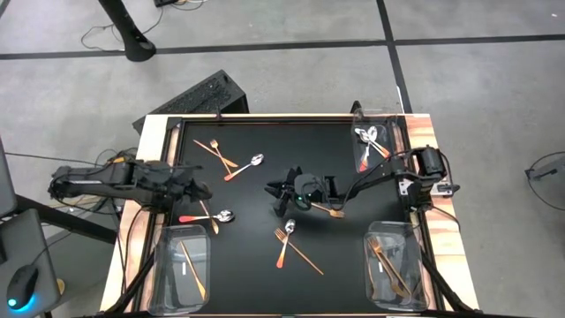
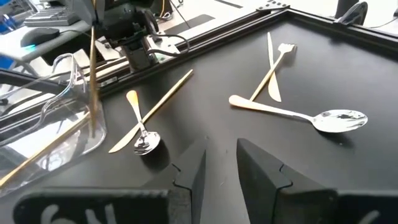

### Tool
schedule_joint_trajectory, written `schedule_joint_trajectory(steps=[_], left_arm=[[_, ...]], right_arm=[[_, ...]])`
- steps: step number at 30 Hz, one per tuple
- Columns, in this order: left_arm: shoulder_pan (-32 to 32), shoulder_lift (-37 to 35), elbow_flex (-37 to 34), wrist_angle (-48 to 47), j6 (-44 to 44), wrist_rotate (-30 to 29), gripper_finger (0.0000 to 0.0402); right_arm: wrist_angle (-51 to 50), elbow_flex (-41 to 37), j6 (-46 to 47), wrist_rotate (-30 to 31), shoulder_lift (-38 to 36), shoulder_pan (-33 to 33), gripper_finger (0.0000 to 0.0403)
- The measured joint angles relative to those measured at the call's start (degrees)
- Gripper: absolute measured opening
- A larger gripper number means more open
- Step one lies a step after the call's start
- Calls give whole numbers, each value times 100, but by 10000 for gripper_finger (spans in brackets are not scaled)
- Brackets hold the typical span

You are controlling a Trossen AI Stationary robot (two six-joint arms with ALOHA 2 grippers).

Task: Sort silverware by color (type)
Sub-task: Put the gold table knife into the bottom left transparent bin

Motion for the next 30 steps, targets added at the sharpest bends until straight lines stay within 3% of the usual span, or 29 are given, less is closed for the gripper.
schedule_joint_trajectory(steps=[6,10,16,18,25,30], left_arm=[[-200,-22,-2,-1093,-956,278,0],[-466,-21,88,-1088,-1435,271,0],[-690,79,882,-1086,-755,-422,0],[-727,97,1145,-1107,-523,-410,0],[-845,104,1562,-1123,-629,1142,0],[-1035,104,1482,-1245,-727,1424,0]], right_arm=[[-5,0,-134,0,0,-10,113],[-34,0,-135,-2,0,-37,113],[-28,0,-222,-3,0,-109,113],[-29,0,-223,-4,0,-116,113],[-33,0,-236,-4,2,-113,113],[-33,0,-236,-2,2,-114,113]])
